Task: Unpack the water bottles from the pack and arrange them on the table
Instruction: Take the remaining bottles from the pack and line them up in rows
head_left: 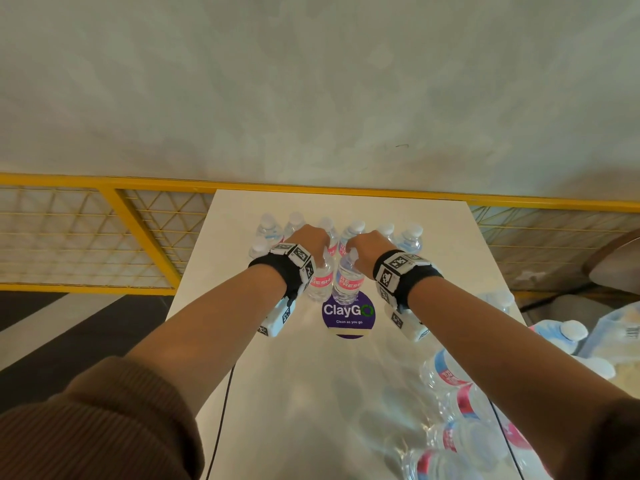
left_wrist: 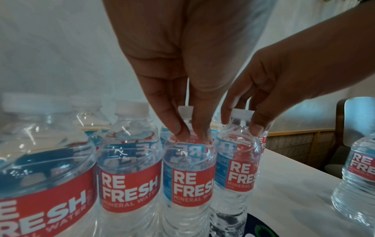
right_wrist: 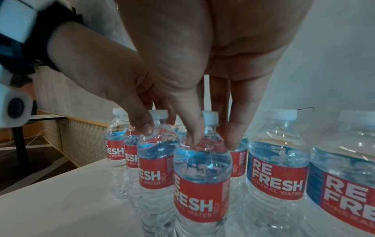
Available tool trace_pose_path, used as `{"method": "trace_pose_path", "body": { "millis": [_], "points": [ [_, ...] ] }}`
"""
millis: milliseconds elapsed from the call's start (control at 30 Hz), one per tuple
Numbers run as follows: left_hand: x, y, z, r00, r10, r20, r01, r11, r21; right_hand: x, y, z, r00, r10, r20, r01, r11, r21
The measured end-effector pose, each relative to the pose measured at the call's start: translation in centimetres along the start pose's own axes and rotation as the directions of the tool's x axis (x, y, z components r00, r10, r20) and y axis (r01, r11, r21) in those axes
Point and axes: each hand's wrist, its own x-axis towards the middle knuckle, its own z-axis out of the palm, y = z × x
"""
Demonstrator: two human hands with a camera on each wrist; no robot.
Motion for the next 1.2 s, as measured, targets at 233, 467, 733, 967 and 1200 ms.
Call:
{"method": "trace_pose_path", "body": {
  "millis": [233,467,733,967,1200],
  "points": [
    [0.2,-0.1,0.0,0.999,-0.001,-0.042,0.001,1.0,-0.016,0.0,0.0,0.2,1.0,0.015,-0.027,-0.015,1.0,0.001],
    [0.3,-0.2,0.1,0.999,0.002,-0.054,-0.003,1.0,-0.02,0.2,-0.1,0.2,0.999,0.001,-0.033,-0.001,1.0,-0.013],
    [0.2,-0.2,0.0,0.999,0.004,-0.045,-0.004,1.0,-0.008,0.6,-0.2,0.0,1.0,0.016,-0.024,-0.017,1.0,-0.025],
    [-0.7,0.1,-0.2,0.998,-0.046,-0.041,0.044,0.997,-0.069,-0.2,0.1,-0.3,0.999,0.036,0.006,-0.036,0.999,0.028],
    [-4.5,4.1,-1.4,0.973,0.076,-0.219,-0.093,0.993,-0.07,-5.9,5.1,-5.5,0.992,0.122,0.03,-0.124,0.991,0.057]
  ]
}}
